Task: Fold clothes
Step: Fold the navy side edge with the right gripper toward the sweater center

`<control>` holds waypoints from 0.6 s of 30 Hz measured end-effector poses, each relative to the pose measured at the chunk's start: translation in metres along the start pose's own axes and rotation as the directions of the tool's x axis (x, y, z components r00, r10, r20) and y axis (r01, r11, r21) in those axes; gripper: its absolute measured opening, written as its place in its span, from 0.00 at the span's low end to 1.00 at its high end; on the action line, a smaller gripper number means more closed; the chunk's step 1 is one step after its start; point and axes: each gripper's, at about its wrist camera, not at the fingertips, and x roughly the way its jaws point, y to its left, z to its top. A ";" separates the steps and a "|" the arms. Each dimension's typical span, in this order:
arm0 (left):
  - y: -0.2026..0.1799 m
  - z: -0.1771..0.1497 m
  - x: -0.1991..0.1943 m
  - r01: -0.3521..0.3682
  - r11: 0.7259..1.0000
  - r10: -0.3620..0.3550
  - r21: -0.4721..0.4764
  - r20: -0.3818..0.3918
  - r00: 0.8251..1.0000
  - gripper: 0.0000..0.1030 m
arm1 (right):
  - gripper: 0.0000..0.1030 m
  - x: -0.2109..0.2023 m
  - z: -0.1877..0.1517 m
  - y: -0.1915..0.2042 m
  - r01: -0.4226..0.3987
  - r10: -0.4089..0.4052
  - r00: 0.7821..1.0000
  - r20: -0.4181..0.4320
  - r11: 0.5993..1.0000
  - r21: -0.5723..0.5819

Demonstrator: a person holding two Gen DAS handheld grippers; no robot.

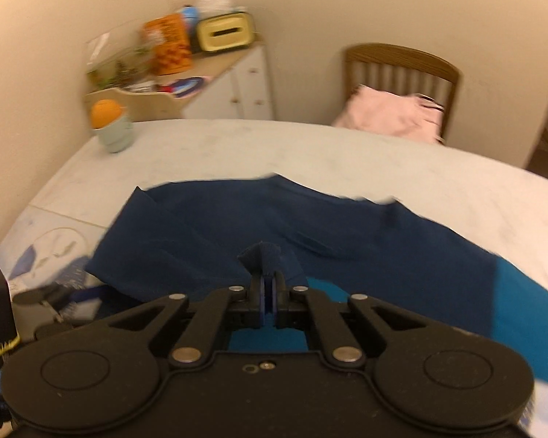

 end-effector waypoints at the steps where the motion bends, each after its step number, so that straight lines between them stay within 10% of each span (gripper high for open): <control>1: -0.005 0.002 0.002 -0.043 0.999 0.043 0.014 0.003 0.999 0.69 | 1.00 -0.005 -0.006 -0.005 0.011 -0.011 1.000 -0.001 1.000 0.011; 9: -0.006 0.016 0.003 -0.218 0.976 0.217 0.014 0.048 0.975 0.69 | 1.00 -0.038 -0.044 -0.035 0.077 -0.075 0.997 -0.024 0.994 0.081; 18: 0.019 0.014 0.005 -0.253 0.967 0.254 -0.025 0.095 0.963 0.72 | 1.00 -0.063 -0.097 -0.069 0.191 -0.173 0.979 -0.112 0.966 0.175</control>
